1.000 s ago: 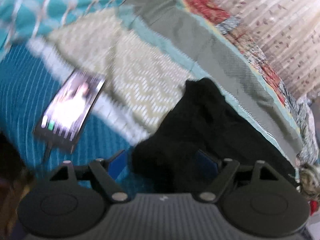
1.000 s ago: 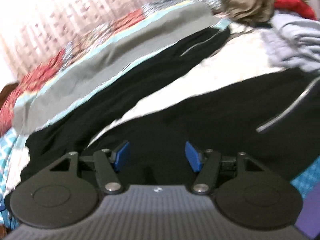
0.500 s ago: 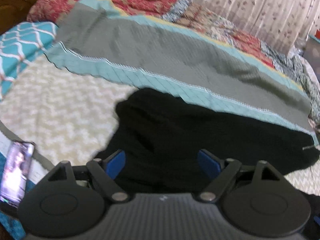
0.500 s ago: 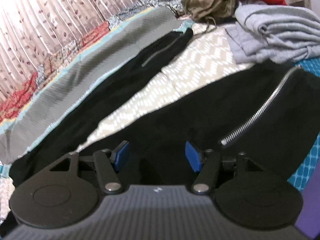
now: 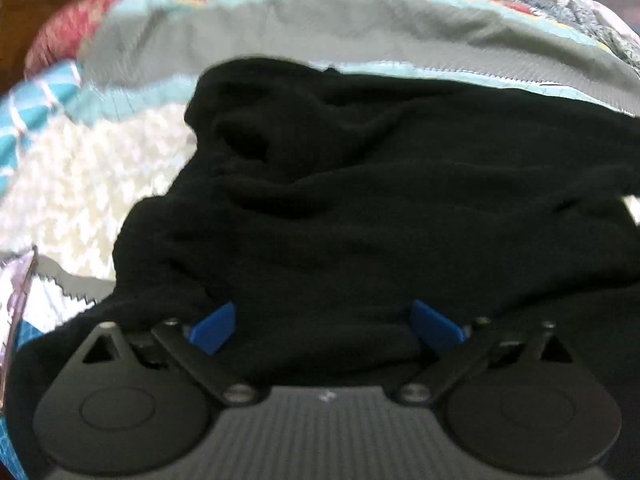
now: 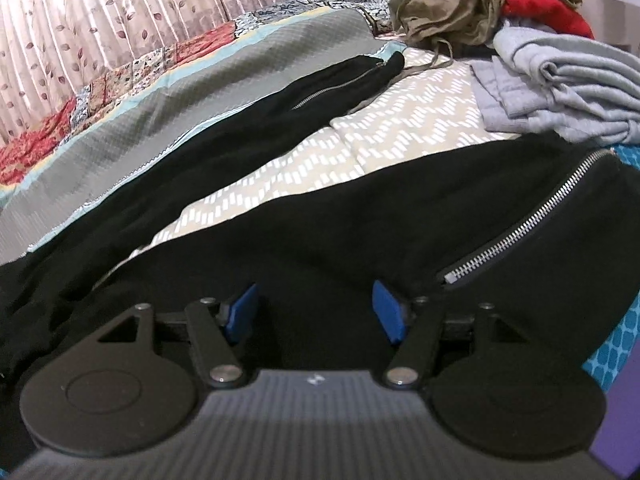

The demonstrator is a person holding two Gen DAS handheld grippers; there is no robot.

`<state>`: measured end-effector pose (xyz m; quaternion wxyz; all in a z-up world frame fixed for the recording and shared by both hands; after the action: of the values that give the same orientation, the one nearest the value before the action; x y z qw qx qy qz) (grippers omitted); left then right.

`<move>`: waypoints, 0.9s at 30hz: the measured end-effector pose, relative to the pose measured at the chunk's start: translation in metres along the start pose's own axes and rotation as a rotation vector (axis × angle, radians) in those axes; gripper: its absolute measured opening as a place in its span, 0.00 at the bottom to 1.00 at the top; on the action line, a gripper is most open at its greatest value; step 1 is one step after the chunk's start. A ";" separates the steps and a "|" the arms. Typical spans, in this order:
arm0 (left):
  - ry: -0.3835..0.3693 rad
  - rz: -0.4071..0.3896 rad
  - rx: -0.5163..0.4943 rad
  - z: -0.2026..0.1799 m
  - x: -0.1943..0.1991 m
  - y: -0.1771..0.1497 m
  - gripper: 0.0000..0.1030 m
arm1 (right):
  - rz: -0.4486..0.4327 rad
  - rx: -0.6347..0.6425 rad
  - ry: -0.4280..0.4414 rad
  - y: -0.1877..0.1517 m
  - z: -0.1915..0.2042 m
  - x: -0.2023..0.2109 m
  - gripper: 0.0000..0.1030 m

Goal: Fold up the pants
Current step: 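Release the pants and hold both grippers open above them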

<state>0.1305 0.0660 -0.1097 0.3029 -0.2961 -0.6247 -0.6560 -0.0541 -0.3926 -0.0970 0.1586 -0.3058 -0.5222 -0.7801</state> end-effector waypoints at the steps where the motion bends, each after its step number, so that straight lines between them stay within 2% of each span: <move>1: -0.008 -0.009 0.013 0.001 0.001 -0.001 0.96 | -0.003 0.008 -0.001 -0.001 0.000 0.000 0.65; 4: -0.023 -0.021 0.011 0.003 0.004 -0.006 0.96 | -0.006 0.042 -0.007 -0.004 0.003 -0.001 0.67; 11: -0.014 -0.062 -0.008 0.001 0.009 -0.016 0.97 | -0.007 0.192 -0.066 -0.013 0.027 -0.009 0.81; 15: -0.023 -0.068 -0.021 -0.003 0.013 -0.018 0.97 | -0.002 0.232 -0.091 -0.013 0.031 -0.012 0.82; 27: -0.047 -0.087 -0.026 0.004 0.016 -0.020 0.97 | 0.018 0.233 -0.126 -0.013 0.038 -0.013 0.83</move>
<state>0.1054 0.0704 -0.1103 0.2555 -0.2881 -0.6352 -0.6695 -0.0397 -0.3532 -0.1049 0.1668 -0.3385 -0.6155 -0.6919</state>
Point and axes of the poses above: each gripper's, at about its wrist camera, not at the fingertips, and x roughly against the way its jaws point, z to its left, y to its top, the point moved 1 cm from there along -x, roughly the way its jaws point, and after that the axes turned 4 degrees about x, right-handed, at the moved point
